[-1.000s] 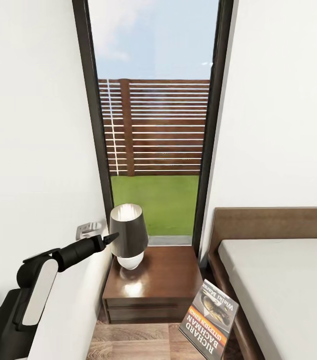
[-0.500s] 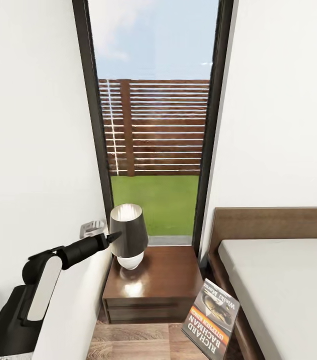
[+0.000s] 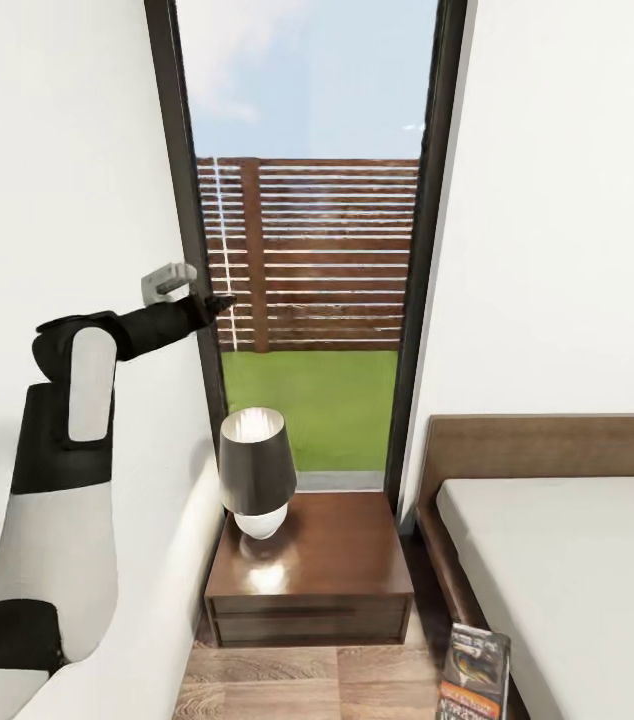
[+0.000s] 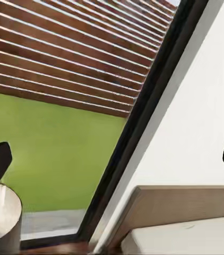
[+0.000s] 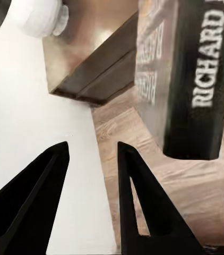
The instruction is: In the bedroom, move the book from the bed onto either nightstand, and place the two sandals side by side next to the bed.
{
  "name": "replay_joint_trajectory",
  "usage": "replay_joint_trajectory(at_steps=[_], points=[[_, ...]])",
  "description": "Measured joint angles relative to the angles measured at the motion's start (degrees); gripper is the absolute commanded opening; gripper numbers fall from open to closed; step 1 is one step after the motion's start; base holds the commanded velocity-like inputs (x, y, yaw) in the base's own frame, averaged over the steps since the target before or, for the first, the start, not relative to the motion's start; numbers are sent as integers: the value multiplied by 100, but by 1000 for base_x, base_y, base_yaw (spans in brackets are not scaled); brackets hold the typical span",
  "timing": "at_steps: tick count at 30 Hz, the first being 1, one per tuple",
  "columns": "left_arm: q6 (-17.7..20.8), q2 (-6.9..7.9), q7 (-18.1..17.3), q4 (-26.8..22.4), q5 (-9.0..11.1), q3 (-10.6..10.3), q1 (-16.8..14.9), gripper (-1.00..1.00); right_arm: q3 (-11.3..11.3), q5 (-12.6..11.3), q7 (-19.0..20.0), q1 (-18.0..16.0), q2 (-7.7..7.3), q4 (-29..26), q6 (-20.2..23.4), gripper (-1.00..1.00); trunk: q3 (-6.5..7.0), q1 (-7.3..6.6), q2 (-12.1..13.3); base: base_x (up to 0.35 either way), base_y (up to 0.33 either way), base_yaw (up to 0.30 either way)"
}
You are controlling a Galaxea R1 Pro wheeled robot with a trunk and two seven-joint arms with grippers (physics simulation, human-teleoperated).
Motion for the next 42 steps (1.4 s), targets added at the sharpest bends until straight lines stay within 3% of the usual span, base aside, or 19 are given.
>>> replay_joint_trajectory(at_steps=[1, 2, 4, 8, 14, 19, 25, 38, 42], points=[[-23, -1, 130, 1, -12, 1, -60, 100, -54, -12, -175, -32, -17, -30, -1, -100, 0, -1, -1, 0, 0, 0], [-45, -8, 269, 4, -25, 1, -116, 100, 121, -30, -322, -67, -15, -72, 14, -100, 2, -1, -3, 0, 0, 0], [-88, -14, 587, -10, -31, -1, -226, 100, 4, -52, -661, -128, -37, -185, 3, -100, 2, -1, -3, 0, 0, 0], [-172, -15, 1320, -65, -27, -13, -563, 100, 89, 12, -1330, -201, -37, -613, 2, -100, 2, -1, -2, 0, 0, 0], [-176, -6, 1753, -128, -22, -143, -836, 100, 217, 289, -1842, -248, -29, -1046, 14, -100, 1, -1, -2, 0, 0, 0], [-164, 1, 1992, -156, -23, -541, -903, 100, 290, 422, -1988, -276, 2, -1175, 16, -100, 1, -1, -2, 0, 0, 0], [-160, -18, 2769, -213, -13, -758, -944, 100, 612, 530, -2006, -288, 14, -1371, 12, -100, 2, -1, -2, 0, 0, 0], [-151, -28, 3073, -327, 9, -854, -1037, 100, 775, 568, -2062, -290, 23, -1797, 64, -100, 1, -1, -2, 0, 0, 0], [-148, -39, 3078, -340, 20, -887, -1176, 100, 789, 564, -2064, -297, 22, -2053, 329, -100, 2, -1, -2, 0, 0, 0]])
